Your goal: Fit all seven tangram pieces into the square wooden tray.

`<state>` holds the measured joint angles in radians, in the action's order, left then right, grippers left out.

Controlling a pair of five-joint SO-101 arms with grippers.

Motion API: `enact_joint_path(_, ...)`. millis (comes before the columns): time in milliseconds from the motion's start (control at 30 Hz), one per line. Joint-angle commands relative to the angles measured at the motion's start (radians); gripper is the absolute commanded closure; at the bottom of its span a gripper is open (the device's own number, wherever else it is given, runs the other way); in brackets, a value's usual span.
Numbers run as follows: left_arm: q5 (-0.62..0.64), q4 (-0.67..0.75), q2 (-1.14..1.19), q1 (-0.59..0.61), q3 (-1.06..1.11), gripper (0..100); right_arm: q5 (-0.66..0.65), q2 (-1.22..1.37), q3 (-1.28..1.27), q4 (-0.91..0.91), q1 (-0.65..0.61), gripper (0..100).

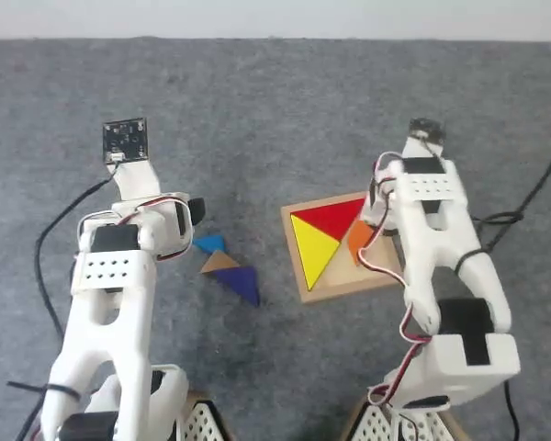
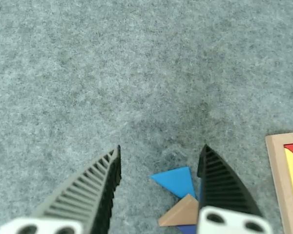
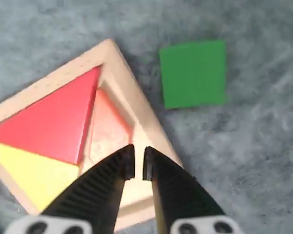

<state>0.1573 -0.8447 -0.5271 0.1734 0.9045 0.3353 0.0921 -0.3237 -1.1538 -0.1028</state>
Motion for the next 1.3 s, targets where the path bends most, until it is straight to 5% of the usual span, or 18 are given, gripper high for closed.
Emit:
enact_joint_path(0,-0.003,0.021,-0.003,0.000,-0.005,75,-0.066,-0.065,0.049,-0.013,-0.001,93.9)
enact_joint_path(233,-0.003,0.021,-0.003,0.000,-0.005,75,0.166,0.065,0.066,-0.002,-0.130,72.0)
enact_joint_path(567,-0.003,0.021,-0.003,0.000,-0.005,75,0.181,0.203,0.137,0.031,-0.101,76.8)
enact_joint_path(1267,-0.003,0.021,-0.003,0.000,-0.007,75,0.244,0.067,0.025,0.039,-0.128,76.9)
